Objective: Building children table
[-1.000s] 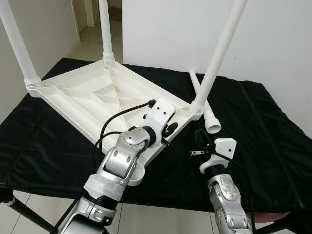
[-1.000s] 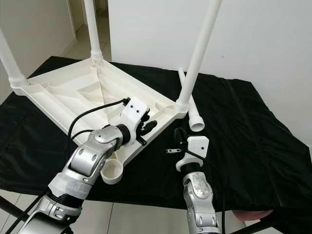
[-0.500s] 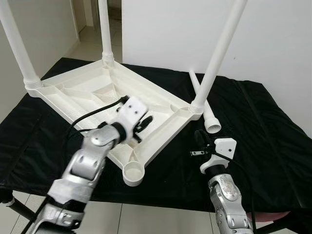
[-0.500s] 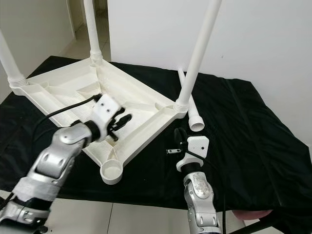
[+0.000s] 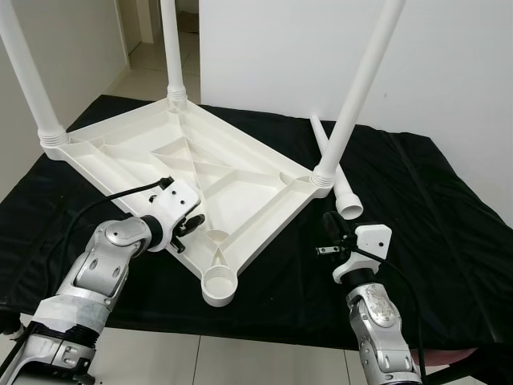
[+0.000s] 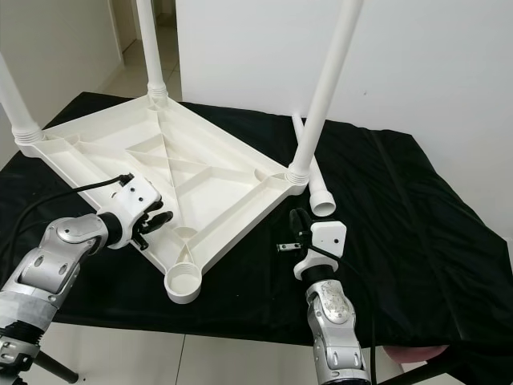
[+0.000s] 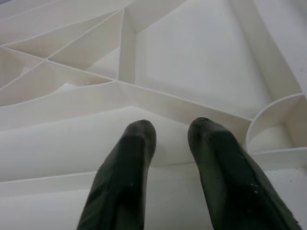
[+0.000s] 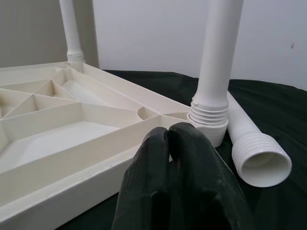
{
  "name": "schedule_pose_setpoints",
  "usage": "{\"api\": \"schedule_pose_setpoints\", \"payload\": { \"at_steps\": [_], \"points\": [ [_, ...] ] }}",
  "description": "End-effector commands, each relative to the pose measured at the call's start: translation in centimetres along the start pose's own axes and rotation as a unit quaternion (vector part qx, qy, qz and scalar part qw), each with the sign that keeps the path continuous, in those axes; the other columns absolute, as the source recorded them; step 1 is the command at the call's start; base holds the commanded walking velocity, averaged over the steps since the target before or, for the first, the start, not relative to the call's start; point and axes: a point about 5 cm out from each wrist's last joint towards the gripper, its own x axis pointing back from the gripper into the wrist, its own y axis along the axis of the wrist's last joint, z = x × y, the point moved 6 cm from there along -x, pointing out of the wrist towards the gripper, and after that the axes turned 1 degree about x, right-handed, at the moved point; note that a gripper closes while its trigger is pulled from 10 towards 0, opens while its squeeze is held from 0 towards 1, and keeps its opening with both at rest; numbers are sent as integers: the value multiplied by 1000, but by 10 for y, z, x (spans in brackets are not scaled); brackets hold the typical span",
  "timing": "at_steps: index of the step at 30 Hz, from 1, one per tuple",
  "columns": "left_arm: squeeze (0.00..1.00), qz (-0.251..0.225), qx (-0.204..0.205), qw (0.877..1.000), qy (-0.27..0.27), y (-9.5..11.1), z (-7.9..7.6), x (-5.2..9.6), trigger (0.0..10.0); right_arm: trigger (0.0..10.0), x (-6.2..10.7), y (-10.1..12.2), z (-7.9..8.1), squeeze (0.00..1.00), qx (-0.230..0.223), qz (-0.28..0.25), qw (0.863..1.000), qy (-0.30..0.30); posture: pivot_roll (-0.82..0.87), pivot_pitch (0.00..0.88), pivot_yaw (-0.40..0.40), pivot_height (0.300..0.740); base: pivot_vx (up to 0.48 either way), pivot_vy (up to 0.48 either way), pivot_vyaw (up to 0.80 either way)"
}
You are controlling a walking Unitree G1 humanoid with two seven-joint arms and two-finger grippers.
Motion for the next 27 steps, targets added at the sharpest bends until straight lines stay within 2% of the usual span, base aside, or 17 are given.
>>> {"api": "schedule_pose_setpoints", "payload": {
  "at_steps": [1,8,12,18,19,27],
  "points": [
    [1000,5,-10,1000,-15,0,2,0,10000,10000,0,-2,-1,0,1,0,1000,1,8,0,-91,740,0,0,0],
    [1000,12,-26,999,-25,-2,8,5,10000,10000,0,-1,-3,0,3,-2,1000,1,6,0,-86,740,0,0,0],
    [1000,-5,-43,998,-48,5,16,11,10000,10000,0,-2,-4,0,6,0,1000,2,5,0,-82,740,0,0,0],
    [1000,-7,-57,997,-59,8,17,10,10000,10000,-1,-2,-3,0,7,-1,1000,4,3,0,-80,740,0,0,0],
    [0,-12,-61,995,-75,10,15,11,10000,10000,-1,-2,-4,0,7,-2,1000,4,3,0,-80,740,0,0,0],
    [0,-10,-78,987,-140,12,1,10,10000,10000,-2,-1,-4,0,10,-3,1000,8,1,0,-79,740,0,0,0]
  ]
}}
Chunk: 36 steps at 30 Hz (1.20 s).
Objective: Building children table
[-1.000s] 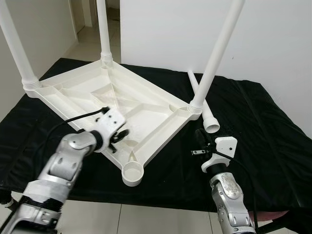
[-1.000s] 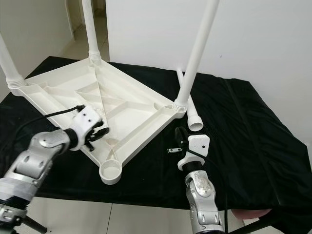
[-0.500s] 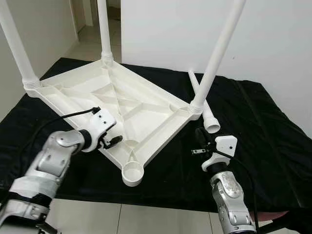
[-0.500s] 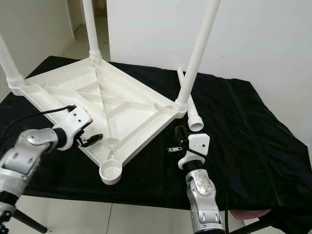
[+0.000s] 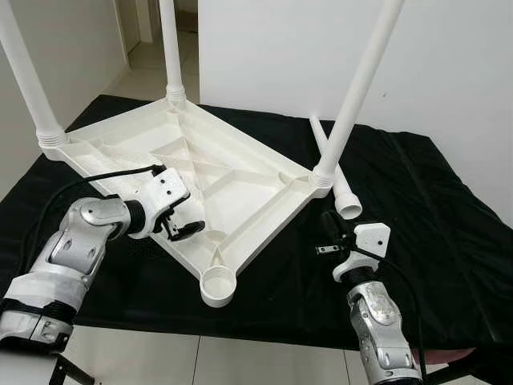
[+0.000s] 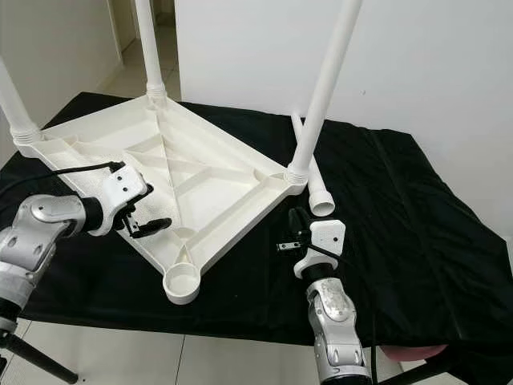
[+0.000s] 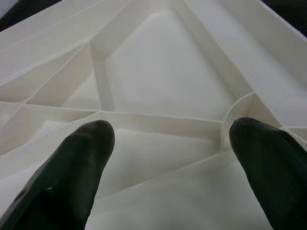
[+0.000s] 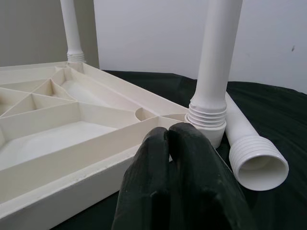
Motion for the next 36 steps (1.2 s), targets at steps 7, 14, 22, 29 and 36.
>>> {"api": "schedule_pose_setpoints", "payload": {
  "at_steps": [7,14,22,29,36],
  "points": [
    [0,27,-27,996,-83,-10,-23,-7,10000,10000,0,-1,-5,0,8,-1,1000,-3,-3,0,-74,740,0,0,0],
    [0,57,-36,995,-75,-20,-17,-14,10000,10000,0,-1,-6,0,7,-1,1000,-6,-7,0,-68,740,0,0,0],
    [0,100,-42,993,-56,-32,-7,-19,10000,10000,0,0,-8,0,10,-1,1000,-11,-15,0,-62,740,0,0,0],
    [0,105,-55,990,-74,-31,-9,-26,10000,10000,-2,1,-6,0,9,-4,1000,-9,-16,0,-50,740,0,0,0],
    [0,111,-71,987,-95,-31,-13,-31,10000,10000,-3,2,-5,0,9,-6,1000,-10,-21,0,-44,740,0,0,0]
  ]
}}
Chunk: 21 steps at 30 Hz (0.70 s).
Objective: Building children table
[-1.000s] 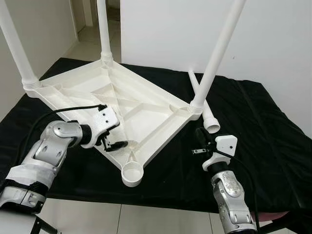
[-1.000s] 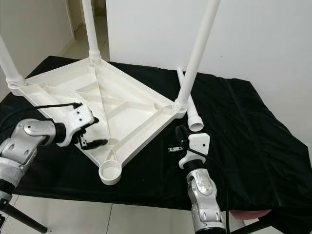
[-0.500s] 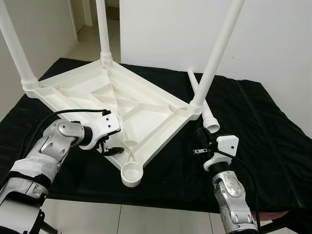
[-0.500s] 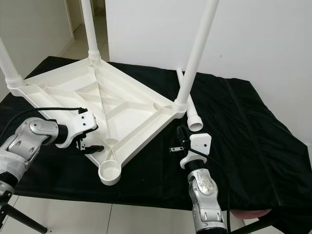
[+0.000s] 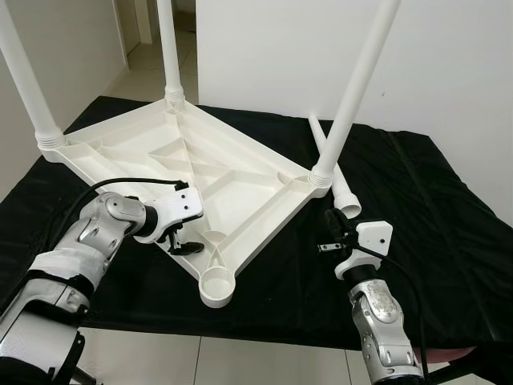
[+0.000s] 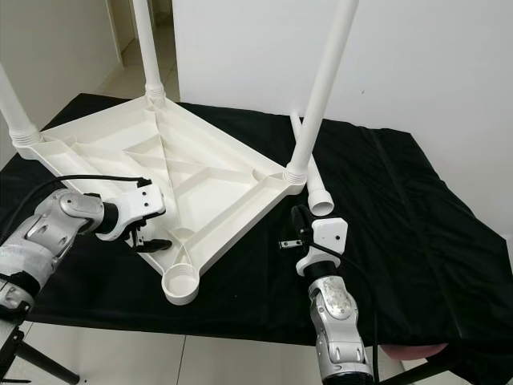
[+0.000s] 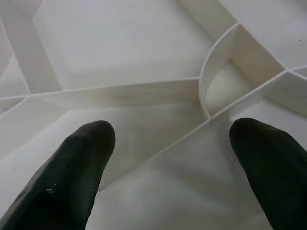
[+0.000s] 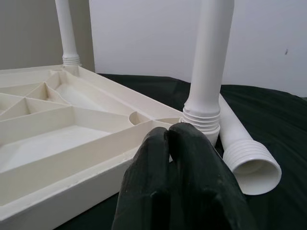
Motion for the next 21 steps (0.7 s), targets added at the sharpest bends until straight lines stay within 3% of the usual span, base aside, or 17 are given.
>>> {"api": "schedule_pose_setpoints", "payload": {
  "at_steps": [1,8,14,15,16,19,20,21],
  "points": [
    [0,12,-12,1000,-1,-2,-1,-5,10000,10000,0,0,-2,0,3,-1,1000,-5,-25,0,-39,740,0,0,0],
    [0,9,-25,999,-26,2,-6,-9,10000,10000,0,1,-4,0,5,-3,1000,-9,-33,0,-30,740,0,0,0],
    [0,-5,-31,996,-83,6,-21,-9,9569,10000,-1,2,-6,0,6,-5,1000,-13,-41,0,-17,740,0,0,0],
    [0,-12,-30,995,-99,7,-24,-8,4196,10000,-1,2,-7,0,6,-5,1000,-15,-41,0,-17,740,0,0,0],
    [0,-14,-27,994,-103,8,-25,-8,3569,10000,-2,3,-7,0,6,-6,1000,-16,-42,0,-14,740,0,0,0],
    [0,-16,-26,994,-105,8,-25,-7,3569,10000,-2,3,-7,0,7,-6,1000,-16,-42,0,-14,740,0,0,0],
    [0,-17,-27,993,-110,9,-26,-7,0,10000,-2,3,-8,0,6,-6,1000,-18,-45,0,-12,740,0,0,0],
    [0,-17,-27,993,-110,9,-26,-7,0,10000,-2,3,-8,0,6,-6,1000,-18,-45,0,-12,740,0,0,0]
  ]
}}
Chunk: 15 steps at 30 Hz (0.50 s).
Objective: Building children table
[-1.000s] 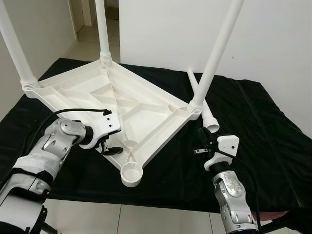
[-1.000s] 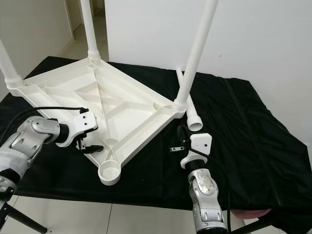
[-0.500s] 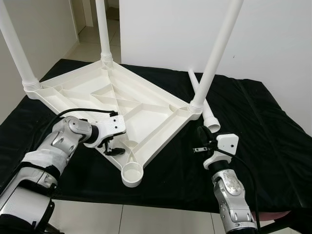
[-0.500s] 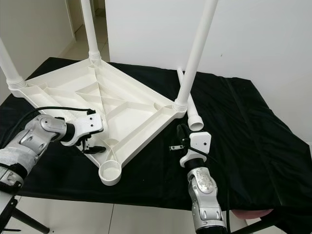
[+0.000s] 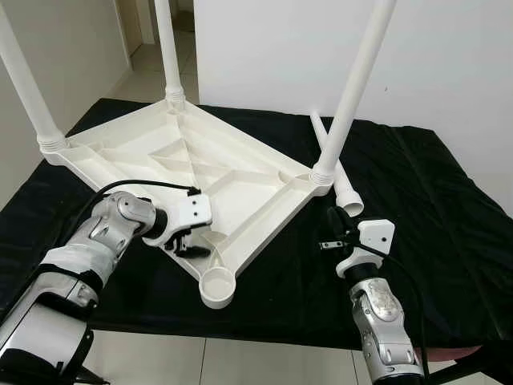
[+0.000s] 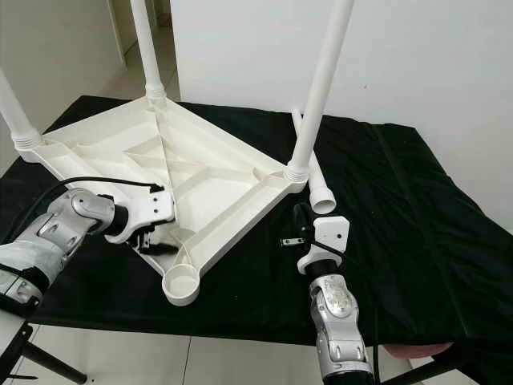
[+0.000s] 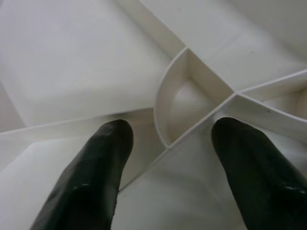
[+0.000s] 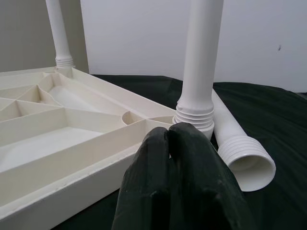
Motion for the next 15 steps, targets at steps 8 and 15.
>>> {"api": "schedule_pose_setpoints", "payload": {
  "at_steps": [8,15],
  "points": [
    [0,-6,-5,999,-50,1,-15,-3,0,10000,1,1,-6,0,3,-2,1000,-12,-46,0,-11,740,0,0,0],
    [0,-16,0,998,-60,2,-24,-8,0,10000,1,0,-5,0,1,0,1000,-11,-42,0,-20,740,0,0,0]
  ]
}}
